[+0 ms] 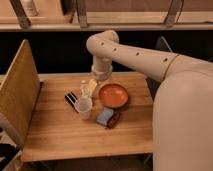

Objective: Place the ceramic cup in the ceramic bowl

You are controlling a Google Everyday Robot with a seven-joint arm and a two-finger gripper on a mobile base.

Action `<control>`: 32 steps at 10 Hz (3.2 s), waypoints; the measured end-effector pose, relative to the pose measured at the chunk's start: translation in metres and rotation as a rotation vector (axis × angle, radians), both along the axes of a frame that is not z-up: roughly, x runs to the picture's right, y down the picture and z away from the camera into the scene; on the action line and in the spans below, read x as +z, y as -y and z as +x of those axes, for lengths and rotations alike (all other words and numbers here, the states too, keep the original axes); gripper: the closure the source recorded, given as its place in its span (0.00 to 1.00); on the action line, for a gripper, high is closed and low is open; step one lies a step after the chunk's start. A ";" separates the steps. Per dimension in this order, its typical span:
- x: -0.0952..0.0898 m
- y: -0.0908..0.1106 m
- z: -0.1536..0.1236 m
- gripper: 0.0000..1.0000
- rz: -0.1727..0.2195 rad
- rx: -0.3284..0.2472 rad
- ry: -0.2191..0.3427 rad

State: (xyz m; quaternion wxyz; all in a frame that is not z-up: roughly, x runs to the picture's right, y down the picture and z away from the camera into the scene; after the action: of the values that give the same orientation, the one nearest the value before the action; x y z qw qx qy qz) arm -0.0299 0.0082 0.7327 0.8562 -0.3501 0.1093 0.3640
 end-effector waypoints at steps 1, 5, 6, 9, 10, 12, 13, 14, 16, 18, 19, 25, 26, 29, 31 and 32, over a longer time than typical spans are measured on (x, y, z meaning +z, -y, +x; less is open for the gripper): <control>-0.002 -0.007 -0.009 0.20 -0.008 -0.027 0.026; 0.012 -0.019 -0.043 0.20 0.015 0.002 0.111; 0.015 -0.022 -0.049 0.20 0.018 0.012 0.123; 0.027 -0.037 -0.069 0.20 0.031 0.024 0.155; 0.033 -0.041 -0.074 0.20 0.035 0.027 0.159; 0.039 -0.042 -0.087 0.20 0.030 0.041 0.176; 0.039 -0.042 -0.087 0.20 0.030 0.041 0.177; 0.039 -0.041 -0.085 0.20 0.030 0.043 0.174; 0.038 -0.041 -0.086 0.20 0.032 0.039 0.175; 0.047 -0.030 -0.080 0.20 0.080 0.030 0.166; 0.054 -0.024 -0.074 0.20 0.106 0.023 0.159; 0.102 -0.021 -0.071 0.20 0.178 -0.027 0.138; 0.105 -0.025 -0.068 0.20 0.171 -0.025 0.127; 0.117 -0.038 -0.051 0.22 0.143 -0.009 0.078; 0.122 -0.067 -0.056 0.42 0.058 0.024 0.088; 0.123 -0.076 -0.060 0.52 0.027 0.034 0.102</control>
State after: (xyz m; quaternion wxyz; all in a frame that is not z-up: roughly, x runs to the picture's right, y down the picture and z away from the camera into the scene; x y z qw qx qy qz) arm -0.0894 0.0843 0.8557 0.8589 -0.3583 0.0547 0.3618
